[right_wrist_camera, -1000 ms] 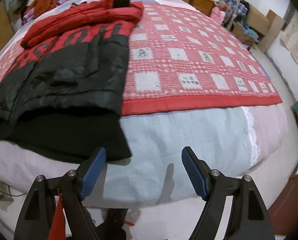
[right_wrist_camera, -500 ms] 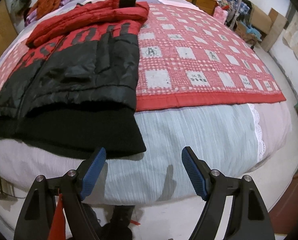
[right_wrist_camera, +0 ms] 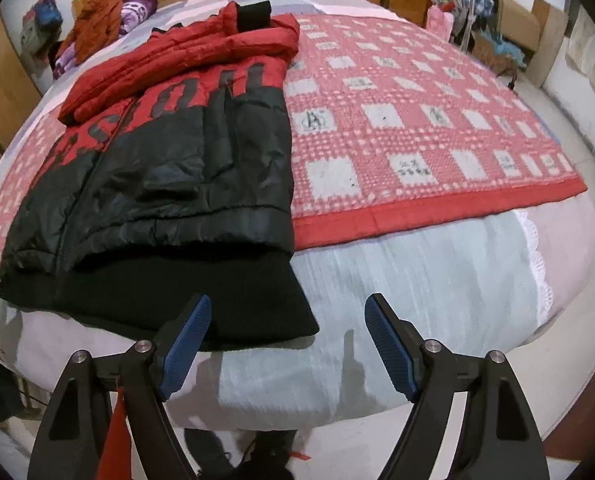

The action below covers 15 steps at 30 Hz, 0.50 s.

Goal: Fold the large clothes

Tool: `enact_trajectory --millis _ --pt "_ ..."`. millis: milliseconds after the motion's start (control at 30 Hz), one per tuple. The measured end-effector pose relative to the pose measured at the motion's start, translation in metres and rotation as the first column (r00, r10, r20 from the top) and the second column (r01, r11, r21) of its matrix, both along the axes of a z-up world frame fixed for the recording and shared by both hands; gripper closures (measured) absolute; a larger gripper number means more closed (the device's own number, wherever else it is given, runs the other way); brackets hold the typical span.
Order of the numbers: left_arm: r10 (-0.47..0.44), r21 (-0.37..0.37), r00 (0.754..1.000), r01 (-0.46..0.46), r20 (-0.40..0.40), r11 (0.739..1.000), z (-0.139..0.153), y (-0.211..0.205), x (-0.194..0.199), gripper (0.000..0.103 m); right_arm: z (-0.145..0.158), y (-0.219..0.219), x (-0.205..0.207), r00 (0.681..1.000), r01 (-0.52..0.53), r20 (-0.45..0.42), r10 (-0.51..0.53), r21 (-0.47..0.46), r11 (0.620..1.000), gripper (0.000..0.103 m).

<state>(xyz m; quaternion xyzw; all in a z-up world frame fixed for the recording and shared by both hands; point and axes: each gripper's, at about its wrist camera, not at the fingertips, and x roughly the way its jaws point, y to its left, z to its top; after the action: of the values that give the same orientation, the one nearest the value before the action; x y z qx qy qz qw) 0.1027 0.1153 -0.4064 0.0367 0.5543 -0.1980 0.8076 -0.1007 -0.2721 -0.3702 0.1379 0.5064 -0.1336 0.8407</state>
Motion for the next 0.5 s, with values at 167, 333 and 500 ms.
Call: enact_trajectory --millis 167,333,500 --pt "-0.003 0.001 1.000 0.003 -0.018 1.000 -0.012 -0.004 0.001 0.021 -0.008 -0.002 0.002 1.000 -0.007 -0.007 0.007 0.020 1.000 0.021" --pt "0.000 0.003 1.000 0.000 0.023 1.000 0.000 0.002 -0.010 0.033 -0.006 -0.004 0.000 0.999 -0.033 -0.002 0.033 -0.021 0.999 0.021" --pt "-0.070 0.081 0.994 0.063 0.081 0.995 0.011 0.001 -0.041 0.033 -0.002 0.012 -0.026 0.991 -0.130 -0.053 0.123 -0.158 0.979 0.021"
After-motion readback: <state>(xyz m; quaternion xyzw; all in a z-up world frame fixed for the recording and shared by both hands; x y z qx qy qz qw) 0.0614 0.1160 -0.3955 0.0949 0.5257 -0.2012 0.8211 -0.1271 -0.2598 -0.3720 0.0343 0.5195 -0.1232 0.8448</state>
